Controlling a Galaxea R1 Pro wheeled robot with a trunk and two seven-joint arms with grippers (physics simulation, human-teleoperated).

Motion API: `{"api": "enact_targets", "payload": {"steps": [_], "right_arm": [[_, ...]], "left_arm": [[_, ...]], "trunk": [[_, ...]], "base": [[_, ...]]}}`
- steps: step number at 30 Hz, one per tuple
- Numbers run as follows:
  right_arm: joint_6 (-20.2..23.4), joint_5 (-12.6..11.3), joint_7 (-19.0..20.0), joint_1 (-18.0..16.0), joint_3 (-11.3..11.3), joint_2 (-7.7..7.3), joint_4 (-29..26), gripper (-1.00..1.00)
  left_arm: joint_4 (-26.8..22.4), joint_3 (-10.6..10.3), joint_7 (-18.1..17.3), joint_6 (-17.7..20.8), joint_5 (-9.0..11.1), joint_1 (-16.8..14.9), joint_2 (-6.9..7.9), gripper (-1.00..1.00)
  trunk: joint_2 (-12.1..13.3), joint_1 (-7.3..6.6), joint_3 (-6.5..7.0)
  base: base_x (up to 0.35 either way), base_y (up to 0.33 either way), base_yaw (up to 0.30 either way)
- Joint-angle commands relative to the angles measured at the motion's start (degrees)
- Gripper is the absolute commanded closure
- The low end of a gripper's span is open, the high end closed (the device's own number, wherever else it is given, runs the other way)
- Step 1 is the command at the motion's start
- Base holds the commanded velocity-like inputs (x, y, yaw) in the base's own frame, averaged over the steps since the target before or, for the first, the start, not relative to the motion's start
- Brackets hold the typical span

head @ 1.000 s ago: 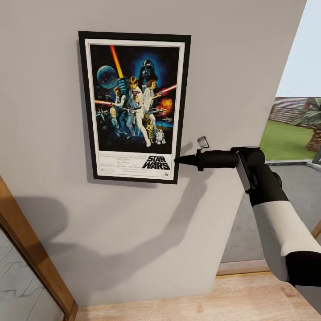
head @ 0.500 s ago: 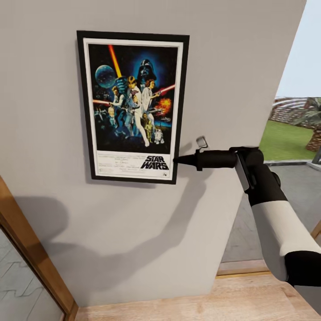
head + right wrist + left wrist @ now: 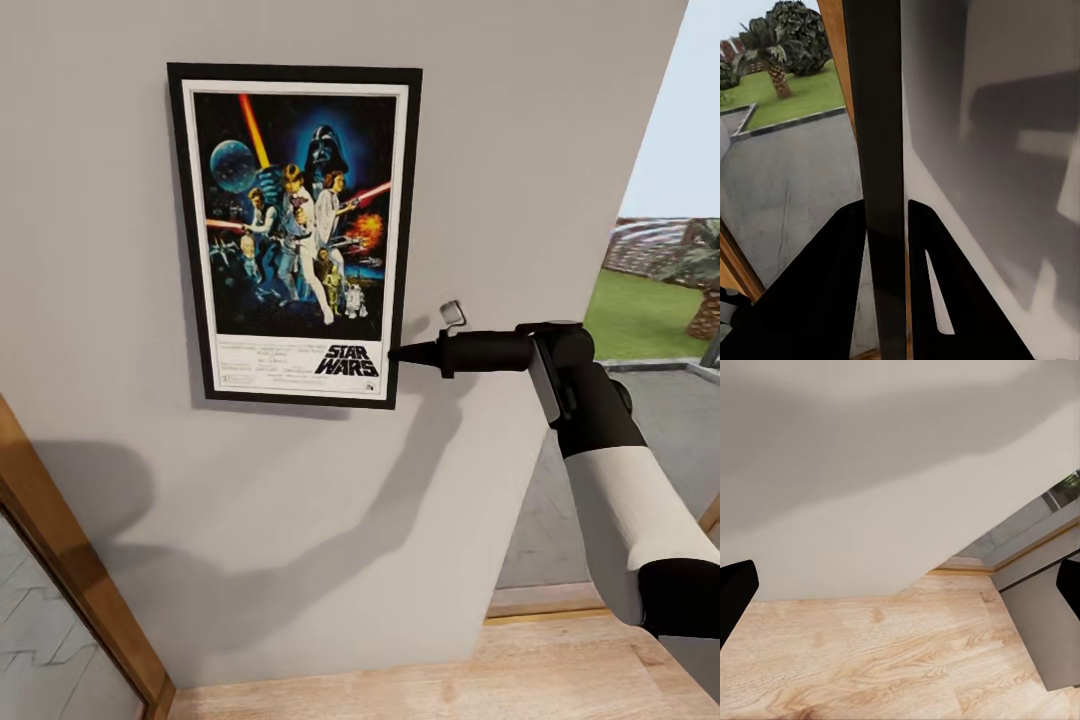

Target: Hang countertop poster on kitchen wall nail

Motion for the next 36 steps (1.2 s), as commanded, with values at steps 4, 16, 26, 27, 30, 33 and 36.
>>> {"api": "enact_targets", "payload": {"steps": [4,16,26,27,30,33,36], "right_arm": [[0.7,-0.3,0.0,-0.1,0.1,-0.03,0.0,1.00],[0.8,-0.5,-2.0,-0.1,0.2,0.14,0.0,1.00],[0.8,-0.6,-2.4,-0.1,0.2,0.16,0.0,1.00],[0.8,-0.6,-2.4,-0.1,0.2,0.16,0.0,1.00],[0.8,-0.5,-2.4,-0.2,0.3,0.47,0.0,1.00],[0.8,-0.3,-2.4,-0.2,0.3,0.76,0.0,1.00],[0.9,-0.3,-2.4,-0.2,0.3,0.85,0.0,1.00]], "left_arm": [[0.0,-0.3,-0.1,-0.3,0.3,-0.1,0.05,-1.00],[0.0,-0.3,-0.1,-0.3,0.3,-0.1,0.07,-1.00],[0.0,-0.3,-0.1,-0.2,0.3,-0.1,0.07,-1.00],[0.0,-0.3,-0.1,-0.2,0.3,-0.1,0.07,-1.00],[0.0,-0.3,-0.1,-0.2,0.3,-0.1,0.07,-1.00],[0.0,-0.3,-0.1,-0.2,0.3,-0.1,0.07,-1.00],[0.0,-0.3,-0.1,-0.2,0.3,-0.1,0.07,-1.00]], "trunk": [[-0.1,0.04,-0.14],[-0.1,0.04,-0.14],[-0.1,0.04,-0.14],[-0.1,0.04,-0.14],[-0.1,0.04,-0.14],[-0.1,0.04,-0.14],[-0.1,0.04,-0.14]], "base": [[0.000,0.000,0.000],[0.000,0.019,0.000],[0.000,0.019,0.000],[0.000,0.003,0.000],[0.000,0.002,0.000],[0.000,0.000,0.000],[-0.003,0.000,0.000]]}}
